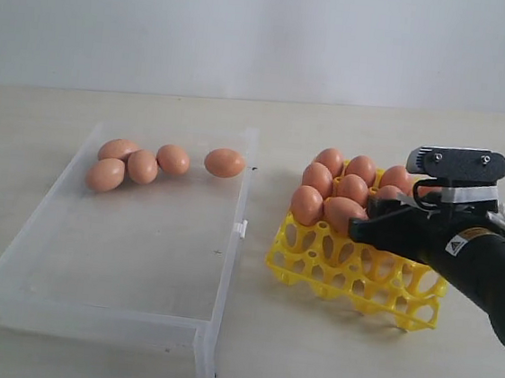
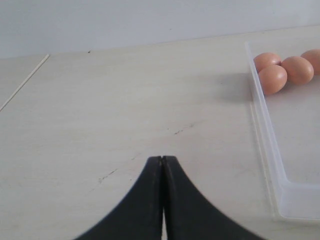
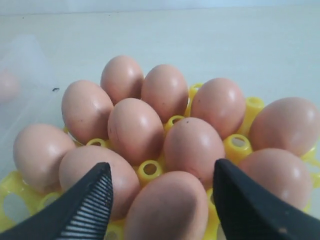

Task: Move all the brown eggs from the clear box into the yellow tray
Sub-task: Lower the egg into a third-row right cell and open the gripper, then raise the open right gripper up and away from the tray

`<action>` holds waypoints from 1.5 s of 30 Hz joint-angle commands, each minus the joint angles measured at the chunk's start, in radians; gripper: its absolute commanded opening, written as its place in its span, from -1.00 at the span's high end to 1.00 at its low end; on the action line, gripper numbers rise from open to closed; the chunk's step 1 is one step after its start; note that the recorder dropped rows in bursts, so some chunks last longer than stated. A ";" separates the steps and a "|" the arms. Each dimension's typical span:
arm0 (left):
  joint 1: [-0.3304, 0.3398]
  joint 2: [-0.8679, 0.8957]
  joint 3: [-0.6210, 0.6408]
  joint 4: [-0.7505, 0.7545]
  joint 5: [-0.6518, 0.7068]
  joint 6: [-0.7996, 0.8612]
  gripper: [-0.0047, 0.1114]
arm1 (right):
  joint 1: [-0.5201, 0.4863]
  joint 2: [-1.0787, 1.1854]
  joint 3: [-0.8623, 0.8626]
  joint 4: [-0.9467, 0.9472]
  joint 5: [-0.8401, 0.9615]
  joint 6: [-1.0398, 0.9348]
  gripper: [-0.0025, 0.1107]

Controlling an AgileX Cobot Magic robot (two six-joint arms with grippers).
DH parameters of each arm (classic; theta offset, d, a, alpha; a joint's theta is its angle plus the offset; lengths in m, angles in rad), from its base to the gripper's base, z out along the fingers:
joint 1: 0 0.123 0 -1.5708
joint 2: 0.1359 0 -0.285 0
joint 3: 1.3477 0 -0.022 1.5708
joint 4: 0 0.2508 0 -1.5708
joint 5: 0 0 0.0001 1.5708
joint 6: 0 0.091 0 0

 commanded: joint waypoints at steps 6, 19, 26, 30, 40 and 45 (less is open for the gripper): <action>-0.006 -0.006 -0.004 -0.007 -0.006 -0.004 0.92 | -0.003 -0.091 -0.006 -0.010 0.012 0.038 -0.07; -0.006 -0.006 -0.004 -0.007 -0.006 -0.004 0.92 | -0.003 -0.171 -0.006 -0.008 0.019 0.040 -0.06; -0.006 -0.006 -0.004 -0.007 -0.006 -0.004 0.92 | -0.003 -0.228 -0.117 -0.024 0.201 0.042 -0.01; -0.006 -0.006 -0.004 -0.007 -0.006 -0.004 0.92 | -0.003 -0.251 -0.208 -0.062 0.305 0.042 0.01; -0.006 -0.006 -0.004 -0.007 -0.006 -0.004 0.92 | -0.003 -0.270 -0.216 -0.064 0.312 0.039 0.05; -0.006 -0.006 -0.004 -0.007 -0.006 -0.004 0.92 | -0.003 -0.270 -0.216 -0.064 0.316 0.039 0.05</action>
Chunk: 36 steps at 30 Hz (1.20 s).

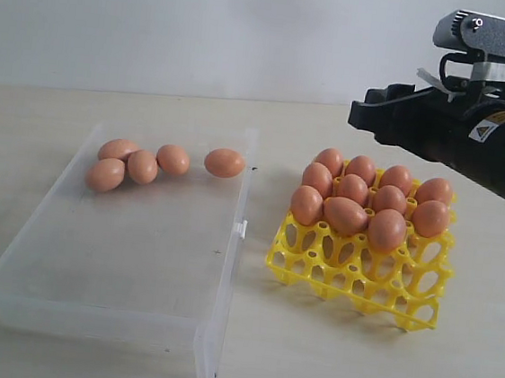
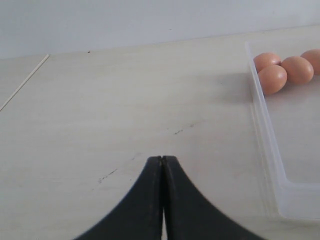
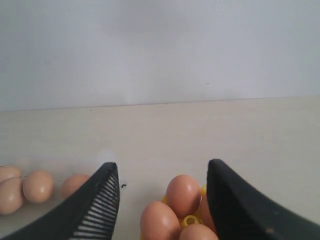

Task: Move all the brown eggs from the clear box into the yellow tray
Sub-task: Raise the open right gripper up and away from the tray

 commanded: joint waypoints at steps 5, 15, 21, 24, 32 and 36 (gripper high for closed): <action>-0.006 -0.006 -0.004 -0.007 -0.006 -0.004 0.92 | -0.003 -0.028 -0.007 -0.012 0.025 -0.004 0.05; -0.006 -0.006 -0.004 -0.007 -0.006 -0.004 0.92 | -0.003 -0.068 -0.007 -0.012 0.033 -0.004 0.05; -0.006 -0.006 -0.004 -0.007 -0.006 -0.004 0.92 | -0.005 -0.083 -0.007 -0.011 0.011 -0.005 0.05; -0.006 -0.006 -0.004 -0.007 -0.006 -0.004 0.92 | -0.005 -0.115 -0.007 -0.011 0.009 -0.005 0.05; -0.006 -0.006 -0.004 -0.007 -0.006 -0.004 0.92 | -0.002 -0.196 -0.007 -0.142 0.074 0.179 0.15; -0.006 -0.006 -0.004 -0.007 -0.006 -0.004 0.92 | -0.002 -0.211 -0.007 -0.142 0.163 0.091 0.82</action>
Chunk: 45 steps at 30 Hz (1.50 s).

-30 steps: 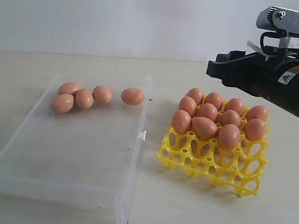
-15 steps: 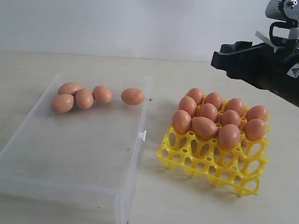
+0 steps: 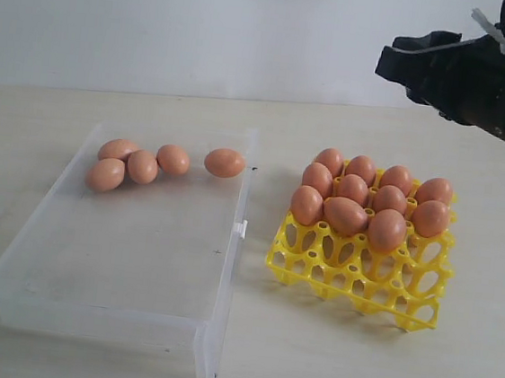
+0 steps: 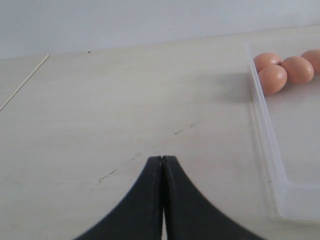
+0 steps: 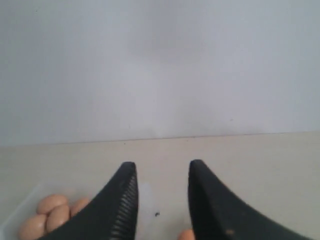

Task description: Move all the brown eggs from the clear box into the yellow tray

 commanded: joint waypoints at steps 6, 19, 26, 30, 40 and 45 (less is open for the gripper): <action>-0.006 -0.006 -0.004 -0.007 -0.006 -0.004 0.92 | 0.016 0.007 -0.129 -0.032 0.411 -0.175 0.96; -0.006 -0.006 -0.004 -0.007 -0.006 -0.004 0.92 | 0.205 0.321 -0.616 -0.016 0.929 -0.379 0.90; -0.006 -0.006 -0.004 -0.007 -0.006 -0.004 0.92 | 0.275 0.592 -0.910 -0.030 1.087 -0.384 0.50; -0.006 -0.006 -0.004 -0.007 -0.006 -0.004 0.92 | 0.303 0.718 -1.041 -0.046 1.069 -0.392 0.33; -0.006 -0.006 -0.004 -0.007 -0.006 -0.004 0.92 | 0.323 0.985 -1.336 -0.052 1.102 -0.392 0.20; -0.006 -0.006 -0.004 -0.007 -0.006 -0.004 0.92 | 0.323 1.077 -1.438 -0.079 1.106 -0.392 0.09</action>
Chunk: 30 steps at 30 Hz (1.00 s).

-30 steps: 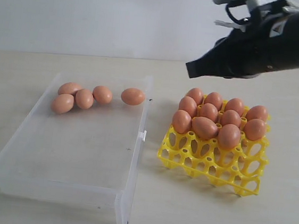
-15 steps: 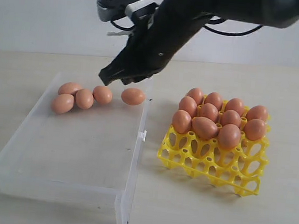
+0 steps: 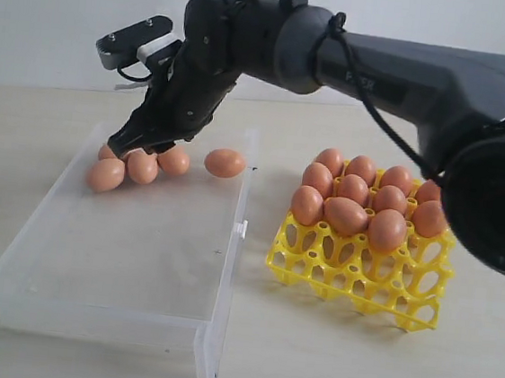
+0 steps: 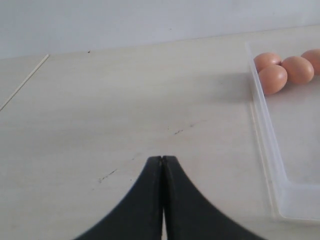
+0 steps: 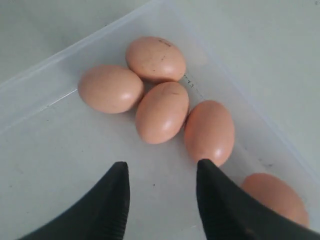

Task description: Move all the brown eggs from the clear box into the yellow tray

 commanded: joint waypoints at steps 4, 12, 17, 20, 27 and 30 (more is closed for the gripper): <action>-0.006 -0.006 -0.004 -0.007 -0.006 -0.004 0.92 | 0.001 0.112 -0.137 -0.075 0.006 0.024 -0.15; -0.006 -0.006 -0.004 -0.007 -0.006 -0.004 0.92 | -0.007 0.164 -0.189 -0.085 -0.048 0.035 -0.17; -0.006 -0.006 -0.004 -0.007 -0.006 -0.004 0.92 | -0.016 0.182 -0.189 -0.080 -0.077 0.035 -0.14; -0.006 -0.006 -0.004 -0.007 -0.006 -0.004 0.92 | -0.021 0.193 -0.189 -0.075 -0.082 0.035 -0.14; -0.006 -0.006 -0.004 -0.007 -0.006 -0.004 0.92 | -0.033 0.207 -0.189 -0.068 -0.098 0.035 -0.14; -0.006 -0.006 -0.004 -0.007 -0.006 -0.004 0.92 | -0.036 0.211 -0.189 -0.068 -0.098 0.035 -0.13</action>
